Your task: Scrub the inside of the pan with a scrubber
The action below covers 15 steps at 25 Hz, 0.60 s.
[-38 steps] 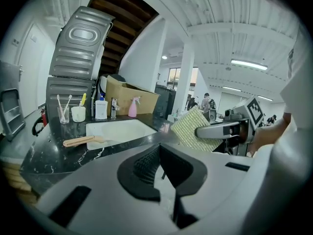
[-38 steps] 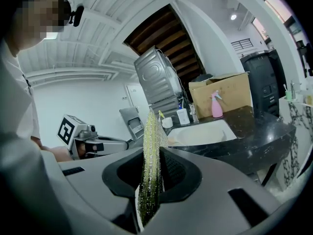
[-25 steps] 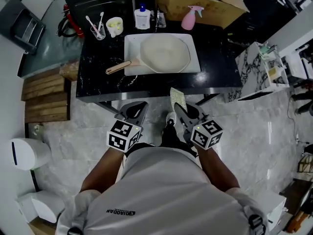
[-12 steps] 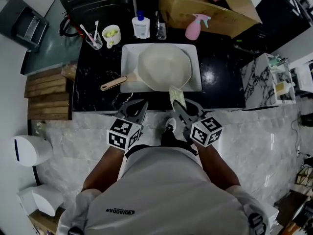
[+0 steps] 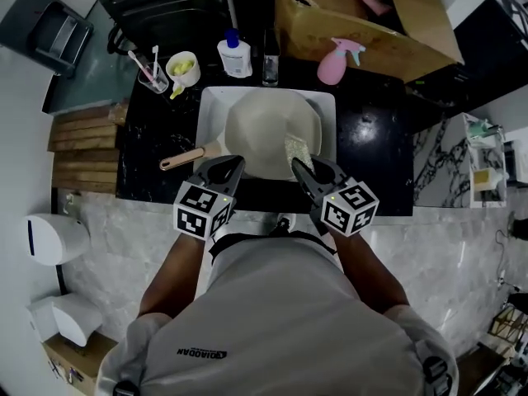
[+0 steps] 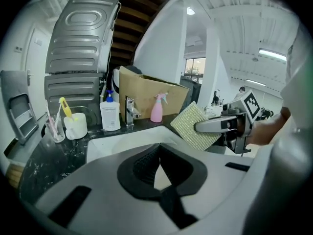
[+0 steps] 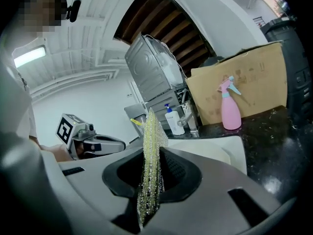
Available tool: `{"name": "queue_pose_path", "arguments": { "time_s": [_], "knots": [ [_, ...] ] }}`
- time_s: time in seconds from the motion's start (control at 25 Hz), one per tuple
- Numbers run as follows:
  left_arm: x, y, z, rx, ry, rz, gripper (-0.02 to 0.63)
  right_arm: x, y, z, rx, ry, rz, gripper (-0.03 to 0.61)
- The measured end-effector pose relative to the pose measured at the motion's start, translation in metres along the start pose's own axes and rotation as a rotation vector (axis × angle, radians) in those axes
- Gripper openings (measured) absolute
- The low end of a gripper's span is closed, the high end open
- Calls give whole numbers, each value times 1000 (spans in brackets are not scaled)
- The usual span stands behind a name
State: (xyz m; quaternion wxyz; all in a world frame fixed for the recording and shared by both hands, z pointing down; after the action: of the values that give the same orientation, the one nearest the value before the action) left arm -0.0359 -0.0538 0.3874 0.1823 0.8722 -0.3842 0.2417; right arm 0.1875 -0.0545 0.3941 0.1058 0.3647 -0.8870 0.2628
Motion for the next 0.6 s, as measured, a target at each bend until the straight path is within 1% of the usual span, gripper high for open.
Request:
{"name": "queue_pose_path", "arguments": {
  "time_s": [0.12, 0.24, 0.48, 0.6],
  "knots": [
    [14, 11, 7, -18, 8, 32, 15, 12, -17, 8, -8, 7, 37, 80],
    [20, 17, 10, -17, 14, 61, 15, 21, -27, 13, -22, 18, 60, 80],
    [27, 26, 10, 39, 53, 48, 15, 36, -39, 17, -12, 31, 51, 80],
    [30, 39, 9, 95, 89, 32, 15, 46, -37, 18, -5, 39, 29, 80]
  ]
}}
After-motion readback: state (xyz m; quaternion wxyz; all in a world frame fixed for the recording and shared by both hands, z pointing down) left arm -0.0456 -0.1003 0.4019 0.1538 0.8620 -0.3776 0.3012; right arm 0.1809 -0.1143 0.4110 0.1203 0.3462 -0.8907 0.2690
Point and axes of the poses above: the fingertips, and each gripper's own axes: x forward along the fingers, y to its left, z out of its top, the point moved 8 cm from there along -x, backward along the fingers, and after that the axes turned 5 degrees about y, right-handed, at the moved point
